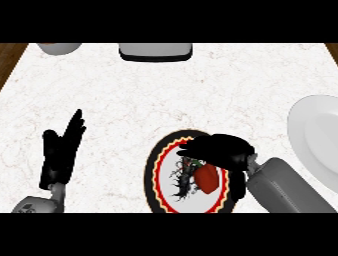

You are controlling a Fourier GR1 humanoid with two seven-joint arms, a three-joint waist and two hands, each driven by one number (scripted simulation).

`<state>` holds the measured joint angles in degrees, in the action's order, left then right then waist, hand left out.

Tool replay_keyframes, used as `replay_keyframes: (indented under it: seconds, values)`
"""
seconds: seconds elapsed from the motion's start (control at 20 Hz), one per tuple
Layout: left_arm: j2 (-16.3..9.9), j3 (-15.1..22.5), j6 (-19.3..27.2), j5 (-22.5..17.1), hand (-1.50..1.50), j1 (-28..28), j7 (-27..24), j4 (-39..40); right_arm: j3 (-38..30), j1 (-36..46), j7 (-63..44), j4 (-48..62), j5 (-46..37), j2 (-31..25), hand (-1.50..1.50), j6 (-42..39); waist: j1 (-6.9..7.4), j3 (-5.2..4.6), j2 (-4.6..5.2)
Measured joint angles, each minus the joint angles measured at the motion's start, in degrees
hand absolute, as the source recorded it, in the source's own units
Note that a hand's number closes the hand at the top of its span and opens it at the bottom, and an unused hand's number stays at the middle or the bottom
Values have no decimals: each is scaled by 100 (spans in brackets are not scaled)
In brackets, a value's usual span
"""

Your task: Pick the bell pepper from the plate and place it in the plate

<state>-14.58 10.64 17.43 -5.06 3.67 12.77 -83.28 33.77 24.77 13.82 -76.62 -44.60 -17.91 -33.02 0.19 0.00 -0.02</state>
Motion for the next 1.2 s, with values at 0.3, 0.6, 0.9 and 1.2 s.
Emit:
replay_keyframes:
  seconds: [0.3,0.6,0.9,1.2]
  values:
    - [141,-131,-155,185,0,-90,41,-62,-170,-167,77,96,-440,336,-150,-68,0,0,-1]
    - [172,-393,-420,248,0,-139,-94,22,-298,-164,488,464,-926,461,150,82,2,0,2]
    - [312,-477,-479,393,0,-177,-147,53,-343,-140,1044,815,-1389,631,150,689,6,-5,-11]
    - [381,-546,-529,474,0,-245,-162,-22,-773,-70,1107,1114,-1621,790,150,1299,-2,-3,-9]
